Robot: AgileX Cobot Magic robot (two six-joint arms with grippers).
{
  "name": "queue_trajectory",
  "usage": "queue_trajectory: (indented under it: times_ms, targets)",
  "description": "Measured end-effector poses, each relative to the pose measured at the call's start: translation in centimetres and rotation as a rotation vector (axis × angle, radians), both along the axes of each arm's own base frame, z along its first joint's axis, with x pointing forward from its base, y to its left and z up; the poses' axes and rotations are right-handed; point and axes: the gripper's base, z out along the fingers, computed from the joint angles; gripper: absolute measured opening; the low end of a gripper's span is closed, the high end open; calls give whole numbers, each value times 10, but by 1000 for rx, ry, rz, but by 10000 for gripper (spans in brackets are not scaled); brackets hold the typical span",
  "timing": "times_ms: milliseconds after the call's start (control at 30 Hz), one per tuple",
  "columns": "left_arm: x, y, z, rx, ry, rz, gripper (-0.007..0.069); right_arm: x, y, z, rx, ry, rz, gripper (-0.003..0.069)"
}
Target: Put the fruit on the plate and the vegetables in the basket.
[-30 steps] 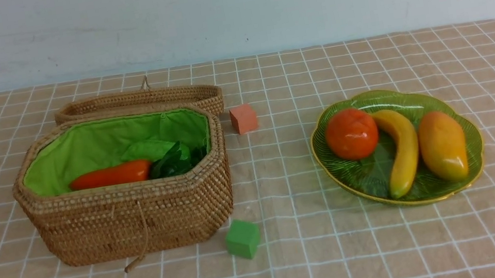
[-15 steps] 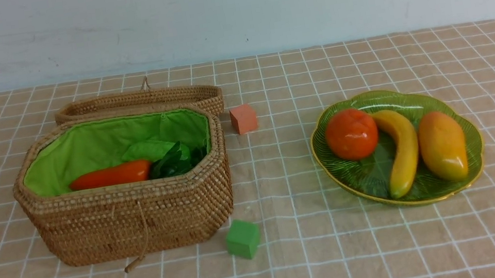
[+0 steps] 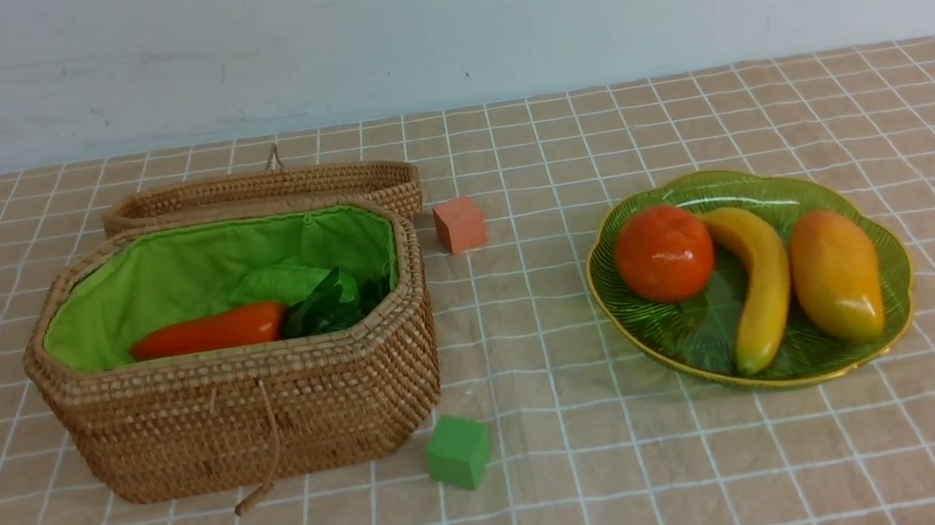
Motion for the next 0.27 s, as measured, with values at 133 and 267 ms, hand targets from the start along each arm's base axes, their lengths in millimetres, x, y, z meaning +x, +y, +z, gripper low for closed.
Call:
queue_trajectory:
  times_ms: [133, 267]
  targets:
    - [0, 0, 0, 0, 0, 0, -13, 0, 0, 0, 0, 0, 0, 51]
    - [0, 0, 0, -1, 0, 0, -13, 0, 0, 0, 0, 0, 0, 56]
